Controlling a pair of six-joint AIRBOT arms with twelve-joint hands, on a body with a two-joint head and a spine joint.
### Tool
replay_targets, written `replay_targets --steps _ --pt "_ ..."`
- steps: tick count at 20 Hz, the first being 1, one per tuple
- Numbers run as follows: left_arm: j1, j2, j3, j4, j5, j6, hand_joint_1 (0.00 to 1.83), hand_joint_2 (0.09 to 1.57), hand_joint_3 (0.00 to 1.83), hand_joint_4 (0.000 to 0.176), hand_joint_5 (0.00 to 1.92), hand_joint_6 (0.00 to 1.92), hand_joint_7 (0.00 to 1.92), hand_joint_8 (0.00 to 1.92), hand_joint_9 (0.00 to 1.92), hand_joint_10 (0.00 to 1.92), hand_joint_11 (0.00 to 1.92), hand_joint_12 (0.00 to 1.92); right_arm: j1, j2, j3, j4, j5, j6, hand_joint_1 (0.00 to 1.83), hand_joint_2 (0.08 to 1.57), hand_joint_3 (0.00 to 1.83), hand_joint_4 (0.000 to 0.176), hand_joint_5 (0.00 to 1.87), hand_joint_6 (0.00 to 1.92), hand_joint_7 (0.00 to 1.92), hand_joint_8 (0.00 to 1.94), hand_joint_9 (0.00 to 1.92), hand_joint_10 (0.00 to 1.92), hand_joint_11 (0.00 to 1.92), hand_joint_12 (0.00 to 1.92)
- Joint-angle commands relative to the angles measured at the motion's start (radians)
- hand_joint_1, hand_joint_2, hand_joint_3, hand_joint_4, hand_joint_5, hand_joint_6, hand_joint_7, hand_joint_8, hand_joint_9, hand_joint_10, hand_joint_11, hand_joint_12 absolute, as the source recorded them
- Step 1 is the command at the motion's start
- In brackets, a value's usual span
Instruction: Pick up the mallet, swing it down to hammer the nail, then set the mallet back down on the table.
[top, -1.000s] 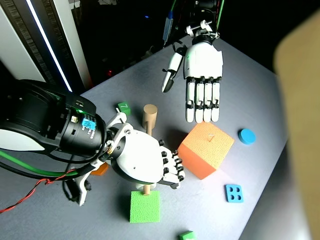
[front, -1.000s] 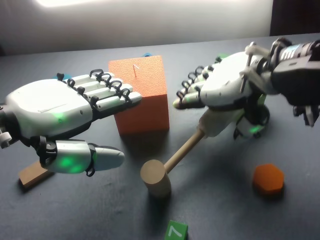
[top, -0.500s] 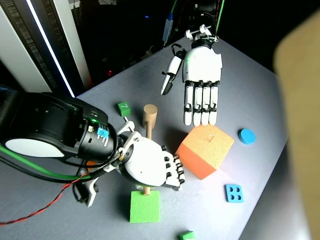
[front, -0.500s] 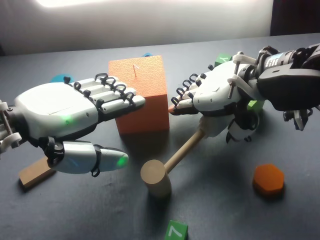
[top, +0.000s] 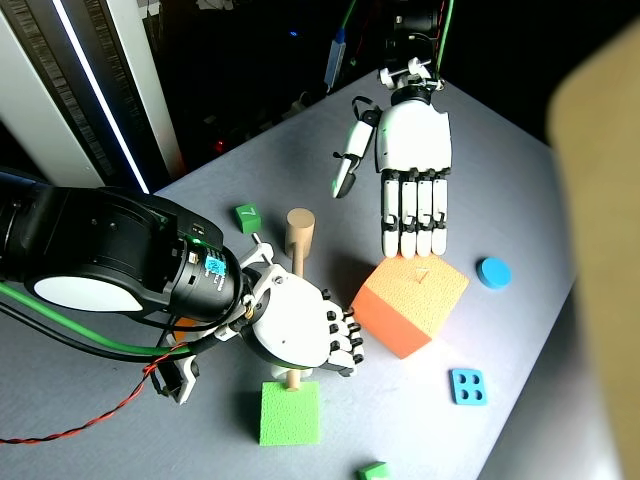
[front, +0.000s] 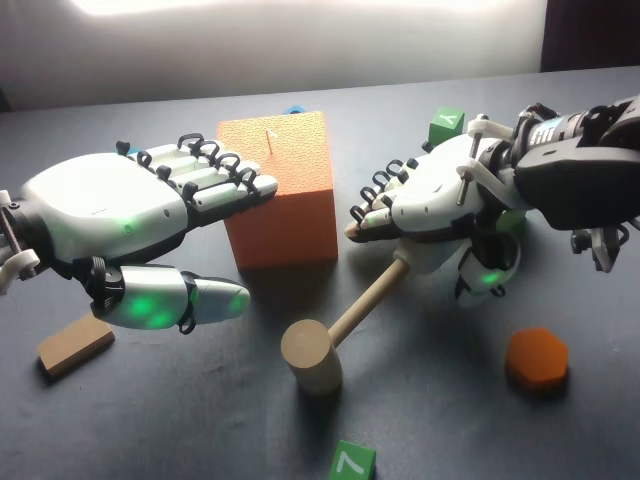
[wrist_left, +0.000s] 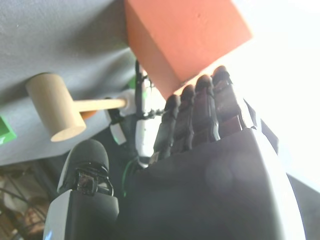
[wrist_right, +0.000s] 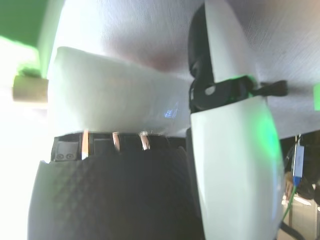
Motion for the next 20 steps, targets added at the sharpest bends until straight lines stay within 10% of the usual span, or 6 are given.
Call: replay_targets --steps 1,15,20 --pt "-0.014 0.002 0.005 -0.021 -0.106 0.000 0.00 1.31 0.00 0.000 0.00 0.00 0.00 0.00 0.00 0.00 0.00 0.00 -0.002 0.001 0.003 -0.002 0.061 0.000 1.14 0.99 0.00 0.000 0.02 0.00 0.00 0.00 0.00 0.00 0.00 0.31" --pt "0.003 0.002 -0.011 -0.021 -0.065 -0.003 0.00 1.31 0.00 0.000 0.00 0.00 0.00 0.00 0.00 0.00 0.00 0.00 -0.007 -0.004 0.006 -0.002 0.050 0.025 1.05 0.99 0.00 0.000 0.07 0.01 0.05 0.01 0.04 0.01 0.00 0.39" --pt "0.004 0.002 -0.017 -0.021 -0.056 -0.006 0.00 1.31 0.00 0.000 0.00 0.00 0.00 0.00 0.00 0.00 0.00 0.00 -0.002 -0.004 0.005 -0.002 0.052 0.020 1.00 0.99 0.00 0.000 0.50 0.08 0.54 0.08 0.45 0.13 0.00 1.05"
